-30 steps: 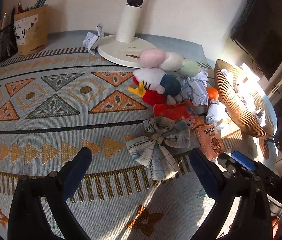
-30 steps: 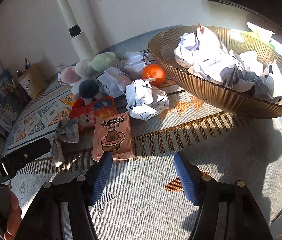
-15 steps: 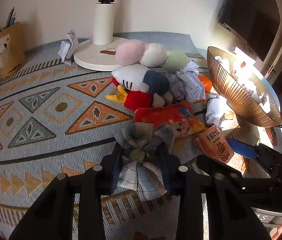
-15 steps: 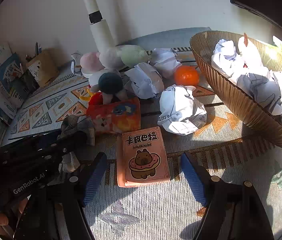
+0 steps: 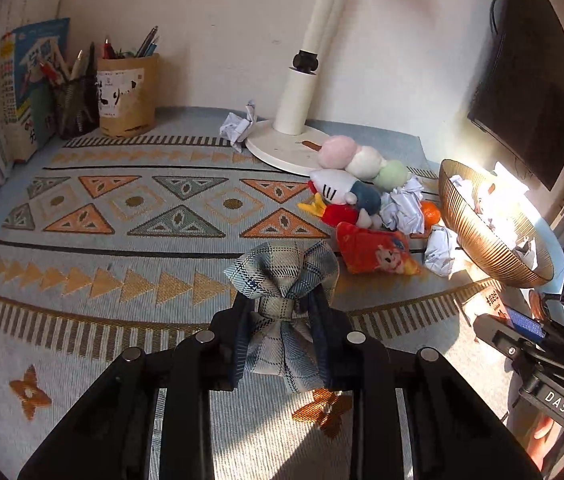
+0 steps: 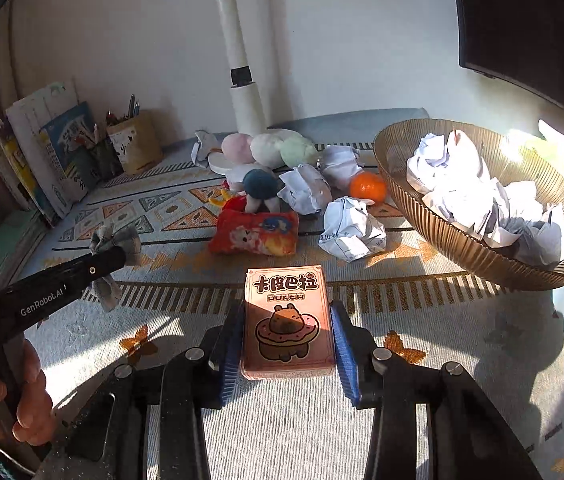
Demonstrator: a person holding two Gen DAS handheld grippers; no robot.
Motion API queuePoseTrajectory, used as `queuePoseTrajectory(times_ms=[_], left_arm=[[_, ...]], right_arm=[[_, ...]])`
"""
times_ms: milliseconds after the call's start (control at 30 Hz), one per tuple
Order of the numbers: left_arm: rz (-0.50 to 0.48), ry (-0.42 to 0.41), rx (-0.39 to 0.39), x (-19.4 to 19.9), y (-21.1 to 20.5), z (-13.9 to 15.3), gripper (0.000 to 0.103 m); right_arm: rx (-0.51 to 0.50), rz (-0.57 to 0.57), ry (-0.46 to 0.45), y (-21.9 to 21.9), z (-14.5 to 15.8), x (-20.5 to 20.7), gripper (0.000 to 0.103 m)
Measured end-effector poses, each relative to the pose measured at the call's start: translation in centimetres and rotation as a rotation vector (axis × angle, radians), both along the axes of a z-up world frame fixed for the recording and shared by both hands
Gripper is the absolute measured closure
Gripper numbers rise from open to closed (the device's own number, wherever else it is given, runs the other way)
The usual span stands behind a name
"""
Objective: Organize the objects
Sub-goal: 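Carry the plaid bow and capybara box over the golden bowl and open both tools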
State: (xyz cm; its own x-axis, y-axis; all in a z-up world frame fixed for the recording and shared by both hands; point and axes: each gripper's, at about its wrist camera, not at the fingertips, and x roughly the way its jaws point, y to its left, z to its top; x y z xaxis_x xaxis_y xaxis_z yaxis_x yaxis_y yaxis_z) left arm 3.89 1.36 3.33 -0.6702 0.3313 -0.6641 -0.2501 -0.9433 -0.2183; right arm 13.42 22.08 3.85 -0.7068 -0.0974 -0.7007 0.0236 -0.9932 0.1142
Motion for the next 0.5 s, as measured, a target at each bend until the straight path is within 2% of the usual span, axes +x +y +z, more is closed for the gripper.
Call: queuePoseTrajectory(times_ms=[100,200,300,400,433,500], left_arm=[[0.023,-0.01,0.047,0.4,-0.9,-1.0,0.079],[0.043,-0.007,0.016,0.6,-0.8,-1.2,0.079],[0.025,0.005,-0.03,0.8,0.0,-1.4,0.079],[0.009,0.017,-0.045,1.1,0.4,-1.3,0.079],[0.01,0.016,-0.041,1.0,0.4,-1.3,0.079],[0.017,0.005,-0.025,0.9,0.0,-1.4,0.079]], right_arm=[[0.029,-0.003,-0.018,0.4,-1.2,1.3,0.063],[0.021,-0.01,-0.062,0.9,-2.5,1.4,0.063],[0.006,-0.011,-0.087,1.0,-3.2,1.6,0.062],[-0.006,-0.001,-0.092,0.7,-3.4,1.7,0.043],[0.007,-0.003,-0.09,0.4,-3.4,1.7,0.032],[0.045,-0.005,-0.082,-0.2,-3.6,1.9,0.032]])
